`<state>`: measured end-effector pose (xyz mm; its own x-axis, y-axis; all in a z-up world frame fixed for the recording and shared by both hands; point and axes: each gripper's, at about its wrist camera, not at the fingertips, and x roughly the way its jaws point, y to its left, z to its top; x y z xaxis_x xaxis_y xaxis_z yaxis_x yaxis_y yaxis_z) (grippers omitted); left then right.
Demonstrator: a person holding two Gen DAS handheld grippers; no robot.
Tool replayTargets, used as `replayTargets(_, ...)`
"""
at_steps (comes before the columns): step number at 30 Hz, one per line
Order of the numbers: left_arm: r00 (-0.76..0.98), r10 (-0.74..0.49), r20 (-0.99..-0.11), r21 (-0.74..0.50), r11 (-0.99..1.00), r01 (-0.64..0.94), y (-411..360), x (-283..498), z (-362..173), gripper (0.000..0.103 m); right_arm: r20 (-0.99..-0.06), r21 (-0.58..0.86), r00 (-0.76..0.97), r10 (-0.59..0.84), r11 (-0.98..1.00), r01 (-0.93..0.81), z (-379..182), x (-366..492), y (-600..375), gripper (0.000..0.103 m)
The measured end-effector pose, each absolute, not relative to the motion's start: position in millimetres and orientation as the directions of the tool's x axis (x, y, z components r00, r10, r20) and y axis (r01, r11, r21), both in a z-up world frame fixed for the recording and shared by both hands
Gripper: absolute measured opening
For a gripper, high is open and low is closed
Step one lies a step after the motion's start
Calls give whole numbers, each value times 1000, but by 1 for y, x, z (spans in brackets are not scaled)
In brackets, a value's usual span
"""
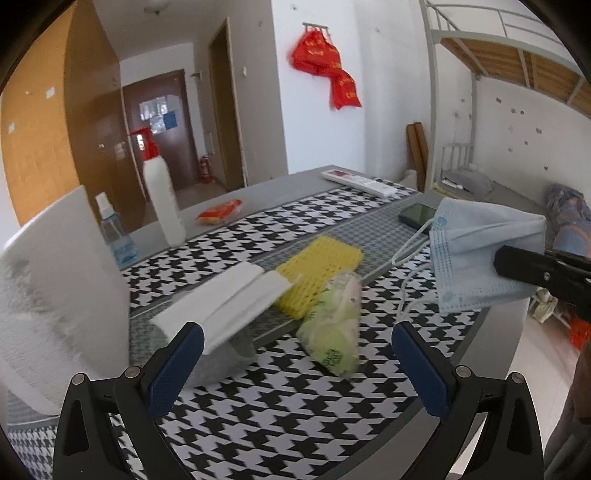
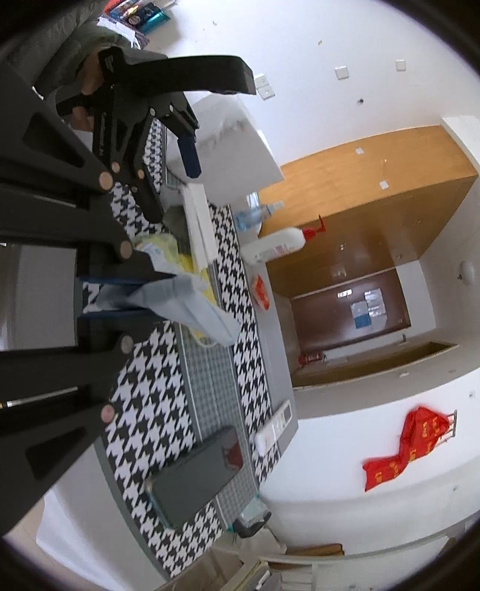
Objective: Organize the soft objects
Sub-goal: 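Grasp the green-wrapped packet with the left gripper while the right gripper holds the mask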
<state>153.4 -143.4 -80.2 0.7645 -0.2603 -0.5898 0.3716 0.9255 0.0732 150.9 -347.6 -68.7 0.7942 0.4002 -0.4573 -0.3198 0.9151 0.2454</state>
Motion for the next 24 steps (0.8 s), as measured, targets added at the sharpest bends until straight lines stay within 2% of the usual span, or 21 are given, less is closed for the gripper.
replayTargets(13,689,-304,-658,38,900,434,-168,174,-92,101,-506,239,798,328,942,-235,-85,160,-365,14)
replayTargets(24,601,-290,-744,9,896,444,-179,193,-114,72,-519,244,792,320,944,-221,-90,164,-367,14)
